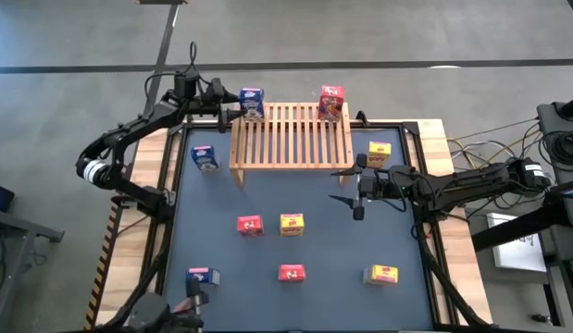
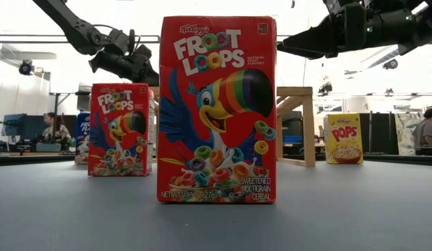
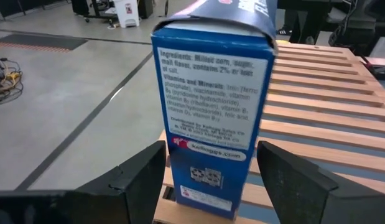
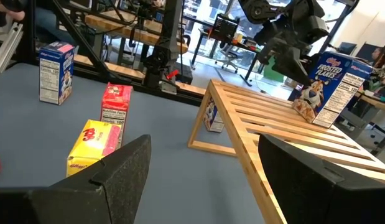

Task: Stack cereal on shelf
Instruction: Put the middle blue cereal box on the shelf, then put the top yellow cereal box on the shelf

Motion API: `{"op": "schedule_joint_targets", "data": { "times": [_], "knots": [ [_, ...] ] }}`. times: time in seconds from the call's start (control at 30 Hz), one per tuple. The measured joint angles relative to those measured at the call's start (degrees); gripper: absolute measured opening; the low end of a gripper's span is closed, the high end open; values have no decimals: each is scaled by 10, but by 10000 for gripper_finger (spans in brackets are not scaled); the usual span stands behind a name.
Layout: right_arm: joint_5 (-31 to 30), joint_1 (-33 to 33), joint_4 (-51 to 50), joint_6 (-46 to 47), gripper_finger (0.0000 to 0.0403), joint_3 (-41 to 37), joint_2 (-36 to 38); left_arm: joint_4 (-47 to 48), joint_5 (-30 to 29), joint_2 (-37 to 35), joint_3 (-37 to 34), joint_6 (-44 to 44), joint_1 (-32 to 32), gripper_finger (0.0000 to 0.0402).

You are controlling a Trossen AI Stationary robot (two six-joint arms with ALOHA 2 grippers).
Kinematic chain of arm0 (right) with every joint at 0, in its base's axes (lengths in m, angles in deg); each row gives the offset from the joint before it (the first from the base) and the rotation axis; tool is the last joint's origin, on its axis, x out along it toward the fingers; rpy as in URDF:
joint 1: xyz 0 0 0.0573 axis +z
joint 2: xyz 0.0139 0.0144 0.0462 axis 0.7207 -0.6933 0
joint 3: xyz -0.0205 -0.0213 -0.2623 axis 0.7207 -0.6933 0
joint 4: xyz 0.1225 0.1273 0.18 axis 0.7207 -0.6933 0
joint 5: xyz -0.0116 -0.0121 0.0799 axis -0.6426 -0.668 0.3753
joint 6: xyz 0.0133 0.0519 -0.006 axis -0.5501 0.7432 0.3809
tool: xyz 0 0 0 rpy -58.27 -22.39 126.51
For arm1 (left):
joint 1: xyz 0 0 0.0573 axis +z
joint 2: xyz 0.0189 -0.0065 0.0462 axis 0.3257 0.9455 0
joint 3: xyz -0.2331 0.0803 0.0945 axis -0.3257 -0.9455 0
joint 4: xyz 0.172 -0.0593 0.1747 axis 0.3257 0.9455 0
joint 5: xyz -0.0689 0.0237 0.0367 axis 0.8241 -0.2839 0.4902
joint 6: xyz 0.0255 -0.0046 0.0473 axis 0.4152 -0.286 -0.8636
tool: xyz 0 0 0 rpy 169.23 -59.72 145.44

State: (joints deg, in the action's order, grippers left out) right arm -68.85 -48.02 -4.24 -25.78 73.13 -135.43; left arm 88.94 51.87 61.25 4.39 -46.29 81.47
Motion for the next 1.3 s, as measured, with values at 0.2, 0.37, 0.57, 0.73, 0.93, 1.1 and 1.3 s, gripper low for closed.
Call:
{"op": "schedule_joint_targets", "data": {
  "times": [0.2, 0.37, 0.57, 0.73, 0.93, 1.1, 1.3],
  "knots": [
    [0, 0, 0, 0, 286, 0, 0, 65, -1, -26, 6, -38, 11, 236],
    [0, 0, 0, 0, 286, 0, 0, 129, -2, -62, 12, -56, 32, 236],
    [0, 0, 1, 0, 286, 0, 0, 240, -7, -130, 12, -114, 26, 234],
    [0, 0, 5, 0, 286, 0, 0, 301, -34, -194, 11, -107, -1, 233],
    [0, 0, 5, 0, 286, 0, 0, 366, -110, -270, 9, -77, -76, 233],
    [1, 1, -8, 25, 286, 0, 0, 364, -152, -336, -28, -19, -166, 233],
    [2, 1, -8, 37, 286, 0, 0, 293, -237, -420, -131, 93, -283, 233]
  ]
}}
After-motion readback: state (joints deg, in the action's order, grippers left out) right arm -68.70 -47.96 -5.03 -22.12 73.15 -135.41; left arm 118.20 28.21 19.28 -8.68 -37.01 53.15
